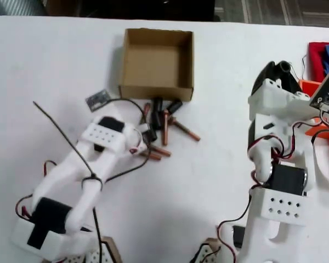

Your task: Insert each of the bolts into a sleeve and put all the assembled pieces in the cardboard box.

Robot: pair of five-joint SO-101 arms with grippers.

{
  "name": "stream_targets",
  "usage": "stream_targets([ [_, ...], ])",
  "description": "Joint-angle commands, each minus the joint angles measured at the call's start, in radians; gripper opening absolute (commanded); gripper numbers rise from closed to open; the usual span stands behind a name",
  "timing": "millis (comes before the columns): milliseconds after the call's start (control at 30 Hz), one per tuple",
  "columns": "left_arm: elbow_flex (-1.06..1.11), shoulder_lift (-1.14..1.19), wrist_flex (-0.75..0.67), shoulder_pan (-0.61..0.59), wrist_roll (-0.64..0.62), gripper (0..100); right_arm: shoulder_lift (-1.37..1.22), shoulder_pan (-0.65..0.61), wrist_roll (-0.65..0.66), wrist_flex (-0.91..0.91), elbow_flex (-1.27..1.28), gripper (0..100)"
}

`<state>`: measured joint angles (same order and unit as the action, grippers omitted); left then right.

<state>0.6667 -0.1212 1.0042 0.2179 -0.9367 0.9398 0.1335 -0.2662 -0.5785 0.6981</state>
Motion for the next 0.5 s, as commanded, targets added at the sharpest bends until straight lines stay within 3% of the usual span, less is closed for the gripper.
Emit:
stream_targets([
  [0, 0.008, -0.005, -0.058, 0.008, -0.009, 18, 0.001, 0.007, -0.005, 0.024, -0.051, 2.0],
  [467, 0.139, -0.003, -0.212, 0.02, -0.009, 18, 0.002, 0.007, -0.006, 0.024, -0.051, 2.0],
])
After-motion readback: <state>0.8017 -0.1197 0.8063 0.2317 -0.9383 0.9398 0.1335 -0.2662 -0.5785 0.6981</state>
